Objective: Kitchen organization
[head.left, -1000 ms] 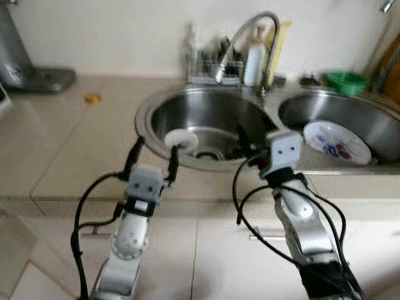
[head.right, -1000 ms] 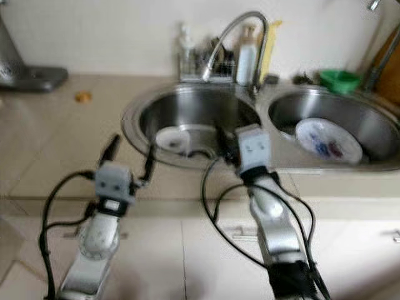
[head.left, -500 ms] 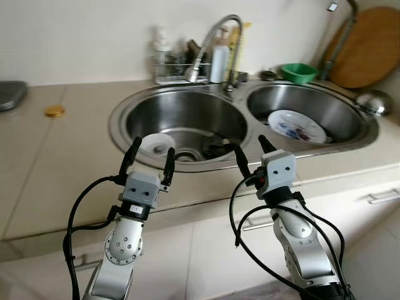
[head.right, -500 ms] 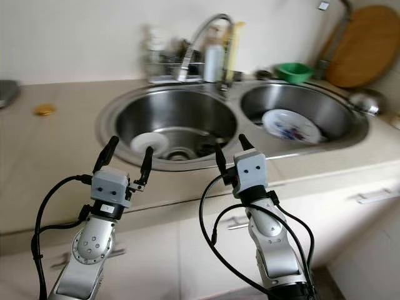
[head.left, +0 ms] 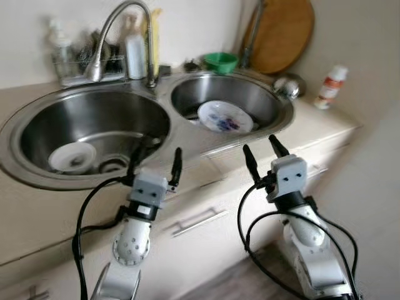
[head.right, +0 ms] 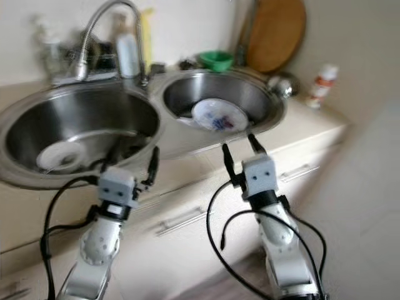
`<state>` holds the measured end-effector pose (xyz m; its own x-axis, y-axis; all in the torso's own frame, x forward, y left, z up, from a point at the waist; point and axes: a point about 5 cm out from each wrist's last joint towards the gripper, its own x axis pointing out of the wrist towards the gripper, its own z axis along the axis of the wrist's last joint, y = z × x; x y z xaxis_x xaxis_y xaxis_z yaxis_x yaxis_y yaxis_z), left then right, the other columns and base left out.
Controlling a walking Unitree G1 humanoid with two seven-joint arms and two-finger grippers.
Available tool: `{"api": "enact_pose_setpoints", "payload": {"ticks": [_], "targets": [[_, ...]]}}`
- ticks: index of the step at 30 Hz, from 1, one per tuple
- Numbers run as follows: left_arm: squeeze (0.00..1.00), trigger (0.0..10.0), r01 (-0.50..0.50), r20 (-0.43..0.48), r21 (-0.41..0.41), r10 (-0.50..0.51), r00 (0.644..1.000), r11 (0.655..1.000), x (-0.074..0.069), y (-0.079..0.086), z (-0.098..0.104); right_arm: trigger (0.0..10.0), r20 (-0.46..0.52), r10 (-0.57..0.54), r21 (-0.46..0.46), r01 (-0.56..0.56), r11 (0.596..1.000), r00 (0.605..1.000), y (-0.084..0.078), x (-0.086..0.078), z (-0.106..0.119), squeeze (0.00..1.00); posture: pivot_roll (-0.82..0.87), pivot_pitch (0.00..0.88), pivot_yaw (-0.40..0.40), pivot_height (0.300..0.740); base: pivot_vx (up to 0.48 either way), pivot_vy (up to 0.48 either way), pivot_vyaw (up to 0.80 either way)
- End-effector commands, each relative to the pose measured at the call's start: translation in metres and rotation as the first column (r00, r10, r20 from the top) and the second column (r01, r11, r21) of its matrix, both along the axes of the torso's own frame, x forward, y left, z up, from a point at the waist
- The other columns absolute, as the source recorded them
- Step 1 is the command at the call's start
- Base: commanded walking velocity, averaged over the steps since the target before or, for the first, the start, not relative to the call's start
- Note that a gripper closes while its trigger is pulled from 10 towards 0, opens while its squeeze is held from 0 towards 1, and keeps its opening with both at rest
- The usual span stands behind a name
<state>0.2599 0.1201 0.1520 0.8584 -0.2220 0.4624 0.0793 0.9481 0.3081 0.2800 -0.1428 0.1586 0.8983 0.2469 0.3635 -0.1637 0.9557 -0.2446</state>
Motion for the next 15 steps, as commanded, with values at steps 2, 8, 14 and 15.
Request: {"api": "enact_pose_setpoints", "payload": {"ticks": [2, 8, 14, 15], "targets": [[0.00, 10.0, 0.003, 0.003, 0.015, -0.003, 1.000, 1.000, -0.0013, 0.0028, -0.0004, 10.0, 0.022, 0.009, -0.004, -0.009, 1.000, 1.000, 0.0034, -0.0013, 0.0039, 0.00, 0.05, 0.000, -0.037, 0.740, 0.000, 0.000, -0.80], [0.00, 10.0, 0.018, 0.014, 0.034, -0.019, 1.000, 0.999, 0.0021, 0.0004, 0.0017, 10.0, 0.007, -0.009, 0.010, 0.009, 1.000, 1.000, -0.0004, -0.0035, -0.0032, 0.00, 0.12, 0.000, -0.036, 0.740, 0.000, 0.000, -0.80], [0.00, 10.0, 0.002, 0.006, 0.039, -0.003, 1.000, 0.999, -0.0011, 0.0028, -0.0002, 10.0, 0.006, 0.005, 0.009, -0.005, 1.000, 1.000, 0.0013, -0.0031, -0.0018, 0.00, 0.11, 0.000, -0.065, 0.740, 0.000, 0.000, -0.80], [0.00, 10.0, 0.001, 0.005, 0.038, -0.001, 1.000, 0.999, -0.0019, 0.0029, -0.0008, 10.0, 0.006, 0.006, 0.009, -0.006, 1.000, 1.000, 0.0013, -0.0032, -0.0015, 0.00, 0.11, 0.000, -0.065, 0.740, 0.000, 0.000, -0.80]]}}
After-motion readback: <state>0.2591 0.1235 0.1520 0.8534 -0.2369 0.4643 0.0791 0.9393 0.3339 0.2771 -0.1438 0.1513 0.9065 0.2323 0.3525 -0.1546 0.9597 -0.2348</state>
